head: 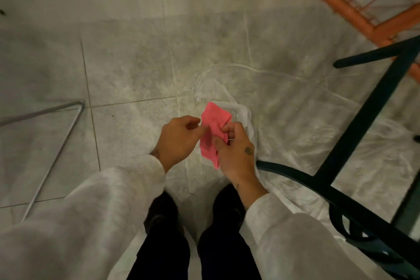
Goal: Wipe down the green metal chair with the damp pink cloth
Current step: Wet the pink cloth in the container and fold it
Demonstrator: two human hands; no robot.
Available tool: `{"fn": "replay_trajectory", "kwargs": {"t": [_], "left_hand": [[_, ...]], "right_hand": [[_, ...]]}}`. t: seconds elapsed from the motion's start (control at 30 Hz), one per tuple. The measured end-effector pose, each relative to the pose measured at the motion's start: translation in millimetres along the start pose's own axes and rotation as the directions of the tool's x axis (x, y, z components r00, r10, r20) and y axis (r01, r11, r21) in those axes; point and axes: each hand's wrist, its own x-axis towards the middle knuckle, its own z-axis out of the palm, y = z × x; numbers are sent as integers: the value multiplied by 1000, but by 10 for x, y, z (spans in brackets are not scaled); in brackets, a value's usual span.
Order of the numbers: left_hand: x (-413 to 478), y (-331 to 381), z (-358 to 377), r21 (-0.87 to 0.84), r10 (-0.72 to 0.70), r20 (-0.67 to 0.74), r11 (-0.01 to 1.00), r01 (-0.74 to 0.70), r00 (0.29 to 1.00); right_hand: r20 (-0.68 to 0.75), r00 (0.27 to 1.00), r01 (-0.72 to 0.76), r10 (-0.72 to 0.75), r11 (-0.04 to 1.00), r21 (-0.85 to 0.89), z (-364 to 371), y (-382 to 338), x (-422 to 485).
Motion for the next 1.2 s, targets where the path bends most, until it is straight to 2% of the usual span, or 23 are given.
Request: {"fn": "replay_trajectory", "kwargs": {"t": [0.1,0.33,0.7,1.0,1.2], "left_hand": [[-219,133,-157,-124,-50,70,991,58,996],[-906,539,-597,-252,-80,141,961,114,987],[-2171,1588,-1361,-438,62,127,899,0,990],[-3069,2182,-1819,-370,238,73,908,-195,969],[-3566,2418,-1964,-297,325,89,911,-286,942]], "right_hand": [[50,999,-9,6,998,56,-89,-179,-271],[115,993,0,-10,996,84,-414,-743,-941],[69,983,169,-171,985,29,-1185,-2001,-1948],[-2,976,219,-220,973,77,-1670,-2671,-2772],[-56,971,238,-232,960,148,-1902,-2882,-3282]]}}
